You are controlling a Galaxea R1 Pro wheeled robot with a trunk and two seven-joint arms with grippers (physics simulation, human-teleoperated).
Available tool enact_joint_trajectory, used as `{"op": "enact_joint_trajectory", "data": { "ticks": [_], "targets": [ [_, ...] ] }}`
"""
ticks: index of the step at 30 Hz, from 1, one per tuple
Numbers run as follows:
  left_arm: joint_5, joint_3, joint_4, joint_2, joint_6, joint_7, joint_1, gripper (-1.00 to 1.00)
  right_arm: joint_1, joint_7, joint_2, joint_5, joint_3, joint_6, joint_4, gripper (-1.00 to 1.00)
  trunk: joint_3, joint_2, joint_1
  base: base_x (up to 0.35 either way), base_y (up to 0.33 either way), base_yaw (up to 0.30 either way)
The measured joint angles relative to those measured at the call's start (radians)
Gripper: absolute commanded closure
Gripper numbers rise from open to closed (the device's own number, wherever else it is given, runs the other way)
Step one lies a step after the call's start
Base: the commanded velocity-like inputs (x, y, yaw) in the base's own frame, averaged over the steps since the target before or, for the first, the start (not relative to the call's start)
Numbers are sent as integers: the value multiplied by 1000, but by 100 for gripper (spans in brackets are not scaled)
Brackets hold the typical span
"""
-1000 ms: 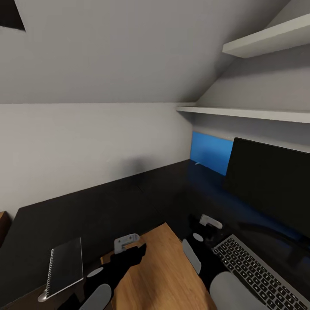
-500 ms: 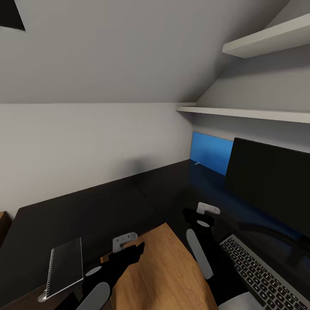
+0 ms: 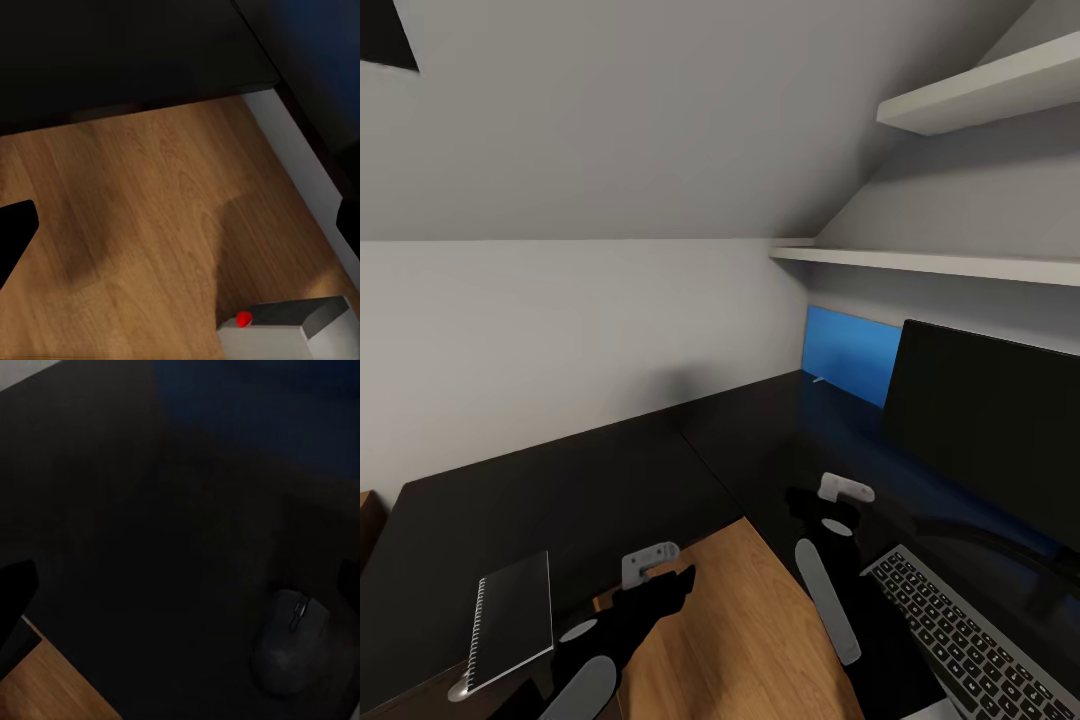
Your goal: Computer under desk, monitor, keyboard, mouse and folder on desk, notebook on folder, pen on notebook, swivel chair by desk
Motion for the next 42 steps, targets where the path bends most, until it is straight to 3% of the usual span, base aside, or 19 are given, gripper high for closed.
{"op": "enact_joint_trajectory", "data": {
  "ticks": [11,19,42],
  "targets": [
    [2,2,6,0,0,-1,0,-100,0,-1,0,0,1,-1,-3,-100,4,0,0,-52,0,106],
    [2,2,14,0,0,-1,0,-100,0,-1,0,1,1,-1,0,-100,11,0,1,-311,0,181],
    [2,3,18,0,0,-1,0,-100,0,0,0,2,1,-3,5,-100,12,0,1,-337,0,7]
  ]
}}
